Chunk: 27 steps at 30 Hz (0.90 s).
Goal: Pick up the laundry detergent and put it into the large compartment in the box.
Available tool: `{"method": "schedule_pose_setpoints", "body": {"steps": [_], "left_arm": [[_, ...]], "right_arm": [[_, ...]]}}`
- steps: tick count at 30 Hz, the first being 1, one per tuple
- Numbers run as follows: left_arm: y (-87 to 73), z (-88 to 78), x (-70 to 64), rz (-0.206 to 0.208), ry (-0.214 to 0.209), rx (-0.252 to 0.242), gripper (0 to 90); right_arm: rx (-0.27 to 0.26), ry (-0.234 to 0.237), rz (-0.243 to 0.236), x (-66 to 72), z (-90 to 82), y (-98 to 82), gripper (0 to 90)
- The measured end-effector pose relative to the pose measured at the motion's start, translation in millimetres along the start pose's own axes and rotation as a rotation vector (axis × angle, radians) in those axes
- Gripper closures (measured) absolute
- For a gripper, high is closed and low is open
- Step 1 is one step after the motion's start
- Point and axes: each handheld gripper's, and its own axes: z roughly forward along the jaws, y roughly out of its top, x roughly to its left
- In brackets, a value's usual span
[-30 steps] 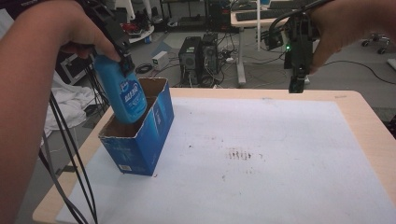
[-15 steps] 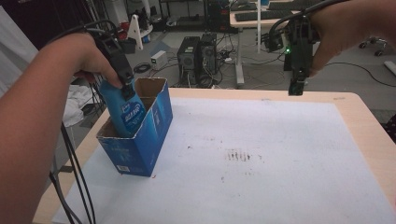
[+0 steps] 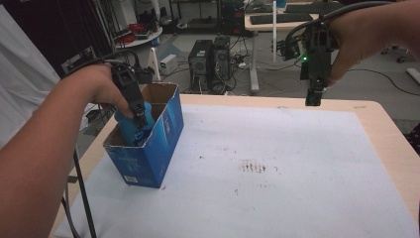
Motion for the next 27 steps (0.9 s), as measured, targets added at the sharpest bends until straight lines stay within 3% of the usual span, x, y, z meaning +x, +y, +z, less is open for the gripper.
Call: {"method": "schedule_pose_setpoints", "body": {"steps": [5,9,13,18,20,27], "left_arm": [[-1.7,12.4,0.9,0.046,-0.007,0.016,36.3],[-2.2,20.6,1.2,0.052,-0.005,0.018,36.2],[-2.5,28.0,1.9,0.085,0.002,0.034,36.2],[-2.2,35.4,0.9,0.111,0.002,0.017,36.2],[-1.2,41.2,-0.7,0.151,0.010,0.023,36.1],[0.0,43.1,-1.0,0.170,0.004,0.005,36.1]], "right_arm": [[0.003,0.005,-0.001,-0.1,0.5,1.7,6.1],[0.003,0.006,-0.002,0.3,2.1,3.8,6.0],[0.009,0.008,-0.001,0.6,4.0,6.1,6.0],[0.008,0.010,-0.004,-0.1,5.3,7.8,6.0],[0.011,0.010,-0.005,-0.1,5.8,9.3,6.0],[0.011,0.013,-0.005,-0.1,7.4,11.2,6.0]]}}
